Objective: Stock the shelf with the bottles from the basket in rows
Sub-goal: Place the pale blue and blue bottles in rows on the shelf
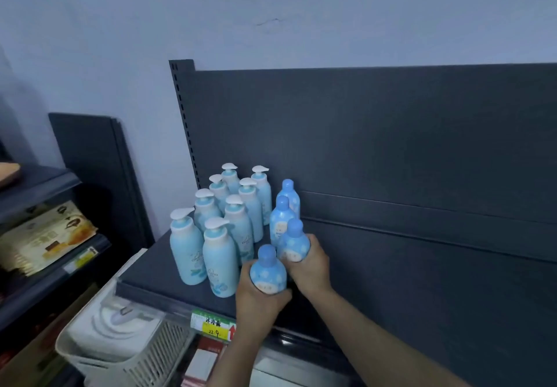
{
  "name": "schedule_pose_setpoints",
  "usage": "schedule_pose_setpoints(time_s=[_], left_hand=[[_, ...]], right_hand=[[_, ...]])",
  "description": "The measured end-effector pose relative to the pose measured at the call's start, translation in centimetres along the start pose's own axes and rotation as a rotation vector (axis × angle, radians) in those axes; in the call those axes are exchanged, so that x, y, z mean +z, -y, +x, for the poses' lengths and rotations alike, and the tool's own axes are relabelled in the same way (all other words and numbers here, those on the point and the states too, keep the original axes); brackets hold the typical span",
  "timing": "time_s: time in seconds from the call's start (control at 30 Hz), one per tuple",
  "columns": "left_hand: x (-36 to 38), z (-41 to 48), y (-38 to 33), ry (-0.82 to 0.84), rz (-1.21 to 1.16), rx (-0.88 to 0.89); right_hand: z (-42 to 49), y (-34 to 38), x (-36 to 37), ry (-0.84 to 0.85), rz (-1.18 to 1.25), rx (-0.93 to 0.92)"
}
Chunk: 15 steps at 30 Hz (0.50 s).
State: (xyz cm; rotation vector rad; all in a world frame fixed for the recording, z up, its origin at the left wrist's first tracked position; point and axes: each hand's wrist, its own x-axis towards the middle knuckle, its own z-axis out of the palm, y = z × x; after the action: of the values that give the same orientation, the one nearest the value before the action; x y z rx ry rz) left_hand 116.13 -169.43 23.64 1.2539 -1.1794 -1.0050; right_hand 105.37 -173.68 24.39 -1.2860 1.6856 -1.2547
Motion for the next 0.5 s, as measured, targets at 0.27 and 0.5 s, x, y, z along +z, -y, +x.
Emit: schedule_pose_setpoints(time_s=[0.27,0.5], left_hand=[[-0.7,2.9,1.0,0.053,0.014,0.027],[-0.4,3.4,1.2,0.073,0.019,0.047]], right_hand=[[2.0,0.1,2.9,0.239,0.476,0.134],[3.3,-1.4,0.8,0.428,0.135,-0.162]])
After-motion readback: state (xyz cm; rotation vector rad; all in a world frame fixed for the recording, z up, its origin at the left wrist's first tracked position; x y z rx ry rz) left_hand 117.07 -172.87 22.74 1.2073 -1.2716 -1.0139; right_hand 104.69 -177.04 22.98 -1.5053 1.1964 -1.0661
